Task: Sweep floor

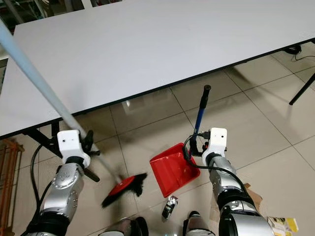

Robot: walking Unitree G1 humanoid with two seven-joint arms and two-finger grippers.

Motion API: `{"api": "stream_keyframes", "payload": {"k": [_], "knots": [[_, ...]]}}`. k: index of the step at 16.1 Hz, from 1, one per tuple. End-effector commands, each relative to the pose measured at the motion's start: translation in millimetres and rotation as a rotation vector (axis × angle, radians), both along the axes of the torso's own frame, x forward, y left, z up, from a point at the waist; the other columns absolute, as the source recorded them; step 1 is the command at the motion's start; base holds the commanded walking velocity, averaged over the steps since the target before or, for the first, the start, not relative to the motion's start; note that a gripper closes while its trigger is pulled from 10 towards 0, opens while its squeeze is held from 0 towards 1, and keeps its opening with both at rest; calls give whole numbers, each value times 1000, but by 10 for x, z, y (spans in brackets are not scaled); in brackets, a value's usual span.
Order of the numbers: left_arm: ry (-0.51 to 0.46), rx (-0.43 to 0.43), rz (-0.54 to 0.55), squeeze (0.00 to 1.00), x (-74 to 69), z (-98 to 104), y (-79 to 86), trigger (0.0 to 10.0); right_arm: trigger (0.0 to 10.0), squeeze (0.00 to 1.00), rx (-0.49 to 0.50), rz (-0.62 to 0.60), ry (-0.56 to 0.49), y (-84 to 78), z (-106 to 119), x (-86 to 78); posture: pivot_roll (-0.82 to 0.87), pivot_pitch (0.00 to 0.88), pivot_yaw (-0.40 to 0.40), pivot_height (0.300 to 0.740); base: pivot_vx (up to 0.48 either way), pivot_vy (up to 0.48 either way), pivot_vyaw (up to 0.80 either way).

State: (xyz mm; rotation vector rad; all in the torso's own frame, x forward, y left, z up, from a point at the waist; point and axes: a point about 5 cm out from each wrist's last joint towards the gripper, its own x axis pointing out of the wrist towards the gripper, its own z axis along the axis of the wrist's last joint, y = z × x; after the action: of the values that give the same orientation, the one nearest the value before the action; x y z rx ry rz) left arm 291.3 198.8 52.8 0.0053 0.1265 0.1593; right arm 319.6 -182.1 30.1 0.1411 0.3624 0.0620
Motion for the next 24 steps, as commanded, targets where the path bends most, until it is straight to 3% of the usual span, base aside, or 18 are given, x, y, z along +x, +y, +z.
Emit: {"api": "stream_keyframes", "payload": {"k": [1,4,6,11,16,18,19,20,24], "knots": [[3,46,69,0,-30,26,132,10000,10000,1000,-5,8,11,5,-42,-41,-184,212,102,740,0,0,0],[19,111,146,0,-58,39,218,10000,10000,1000,-1,13,11,6,-51,-55,-182,230,97,740,0,0,0],[37,202,260,0,-111,45,329,10000,10000,1000,17,22,10,1,-59,-73,-180,245,92,740,0,0,0],[41,178,248,0,-173,7,258,10000,10000,1000,75,94,25,95,-88,-107,-179,272,86,740,0,0,0],[14,139,201,0,-104,61,120,10000,10000,1000,74,106,19,119,-71,-99,-181,269,84,740,0,0,0],[6,103,168,0,-74,75,67,10000,10000,506,59,113,15,145,-64,-92,-183,259,85,740,0,0,0],[4,104,147,0,-56,81,44,10000,10000,318,49,122,7,172,-51,-81,-184,251,87,740,0,0,0],[0,96,125,0,-41,89,20,10000,10000,0,52,123,4,198,-44,-73,-184,241,90,740,0,0,0],[-8,81,93,0,52,132,-22,10000,10000,0,59,151,-16,339,-18,-52,-190,197,100,740,0,0,0]]}}
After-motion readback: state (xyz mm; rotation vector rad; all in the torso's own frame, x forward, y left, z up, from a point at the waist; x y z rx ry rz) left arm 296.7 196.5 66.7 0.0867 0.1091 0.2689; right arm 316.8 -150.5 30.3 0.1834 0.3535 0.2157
